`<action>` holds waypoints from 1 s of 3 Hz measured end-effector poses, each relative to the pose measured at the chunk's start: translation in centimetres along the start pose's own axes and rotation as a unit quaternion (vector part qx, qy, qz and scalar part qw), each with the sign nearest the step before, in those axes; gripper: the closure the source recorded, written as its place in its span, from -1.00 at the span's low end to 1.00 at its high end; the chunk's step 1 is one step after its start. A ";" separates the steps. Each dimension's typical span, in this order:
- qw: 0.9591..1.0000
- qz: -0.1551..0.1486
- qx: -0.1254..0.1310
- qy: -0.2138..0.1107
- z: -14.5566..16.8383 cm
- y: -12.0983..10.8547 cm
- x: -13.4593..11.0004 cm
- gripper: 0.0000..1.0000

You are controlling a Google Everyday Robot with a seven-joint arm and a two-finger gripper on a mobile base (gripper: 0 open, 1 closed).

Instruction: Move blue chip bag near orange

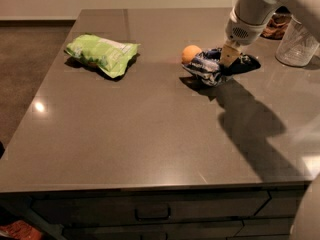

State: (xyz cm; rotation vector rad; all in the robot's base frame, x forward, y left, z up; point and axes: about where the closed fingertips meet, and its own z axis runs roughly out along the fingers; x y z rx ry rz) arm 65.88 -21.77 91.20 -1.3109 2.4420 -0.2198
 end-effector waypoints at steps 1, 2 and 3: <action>1.000 -0.017 -0.004 0.016 -0.2 -0.7 1.0 -0.89; 1.000 -0.020 -0.005 0.017 -0.2 -0.7 1.1 -1.00; 1.000 -0.020 -0.005 0.017 -0.2 -0.7 1.1 -1.00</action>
Offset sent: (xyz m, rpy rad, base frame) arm -0.0005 -0.0116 0.0014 -0.0325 0.0237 0.0241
